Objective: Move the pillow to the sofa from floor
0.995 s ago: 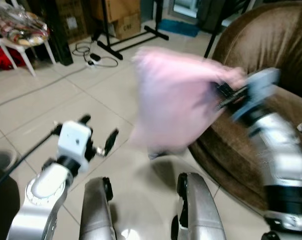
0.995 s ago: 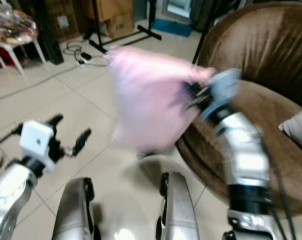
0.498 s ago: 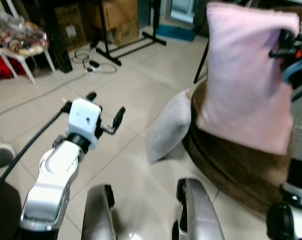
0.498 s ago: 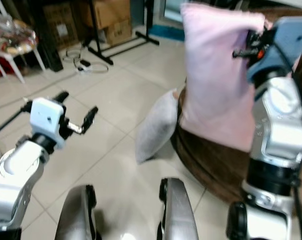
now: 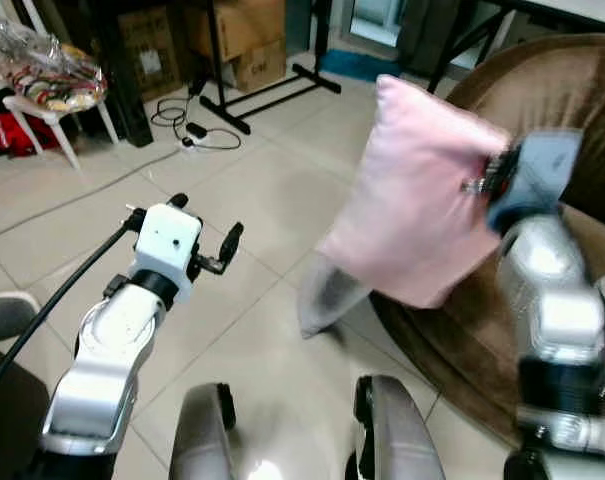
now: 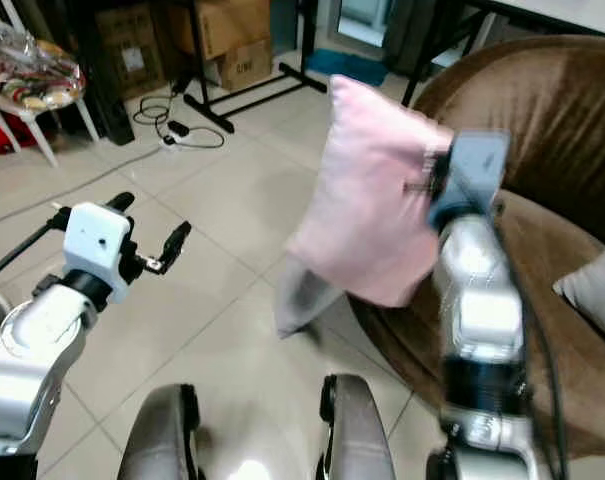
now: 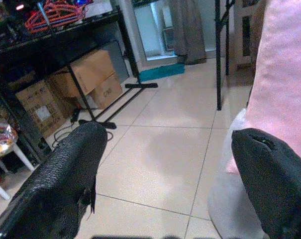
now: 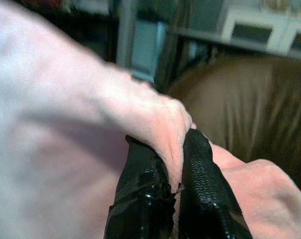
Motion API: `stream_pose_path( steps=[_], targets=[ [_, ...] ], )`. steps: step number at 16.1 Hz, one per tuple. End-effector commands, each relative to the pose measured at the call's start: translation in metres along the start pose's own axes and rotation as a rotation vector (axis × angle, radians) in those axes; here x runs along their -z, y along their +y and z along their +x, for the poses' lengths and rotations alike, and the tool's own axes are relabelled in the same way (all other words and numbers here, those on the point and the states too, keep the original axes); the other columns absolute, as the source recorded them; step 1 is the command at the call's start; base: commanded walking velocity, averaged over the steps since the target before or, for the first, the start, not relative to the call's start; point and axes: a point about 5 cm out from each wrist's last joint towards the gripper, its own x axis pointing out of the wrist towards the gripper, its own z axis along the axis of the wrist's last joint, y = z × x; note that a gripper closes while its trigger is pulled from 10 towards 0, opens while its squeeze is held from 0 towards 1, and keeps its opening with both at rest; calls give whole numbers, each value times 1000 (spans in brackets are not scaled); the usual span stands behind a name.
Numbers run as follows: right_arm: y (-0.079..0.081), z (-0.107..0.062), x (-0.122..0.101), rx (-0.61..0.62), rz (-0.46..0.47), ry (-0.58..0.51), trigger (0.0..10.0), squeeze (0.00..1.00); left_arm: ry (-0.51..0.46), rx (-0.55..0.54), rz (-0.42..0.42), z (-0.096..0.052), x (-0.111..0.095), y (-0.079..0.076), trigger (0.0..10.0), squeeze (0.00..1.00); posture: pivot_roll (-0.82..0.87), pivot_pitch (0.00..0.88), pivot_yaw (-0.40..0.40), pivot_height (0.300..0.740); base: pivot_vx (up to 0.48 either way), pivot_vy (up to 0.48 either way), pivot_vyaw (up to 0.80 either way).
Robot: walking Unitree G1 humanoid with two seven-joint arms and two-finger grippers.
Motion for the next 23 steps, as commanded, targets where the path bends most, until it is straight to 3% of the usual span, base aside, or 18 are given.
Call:
stream_pose_path(
  steps=[1,4,7,9,15,23],
  targets=[
    [-6,-2,-6,51,-11,-44,10000,0,2,-2,10,2,-1,-2,10000,0,-17,0,-49,620,0,0,0],
    [-4,-7,-15,54,47,-62,10000,0,2,-7,10,1,-1,0,10000,0,-30,0,-38,640,0,0,0],
    [5,-12,-29,49,165,-88,10000,0,16,7,2,2,5,-11,10000,0,-54,0,-23,670,0,0,0],
    [11,-18,-40,36,204,-110,10000,0,11,-14,2,2,4,-7,10000,0,-50,0,-21,690,0,0,0],
    [14,-19,-49,16,210,-104,10000,0,5,-18,22,5,2,-5,10000,0,-49,0,-8,740,0,0,0],
    [24,-29,-36,-23,211,-39,10000,0,29,-32,36,0,12,4,10000,0,-43,0,-6,740,0,0,0]
  ],
)
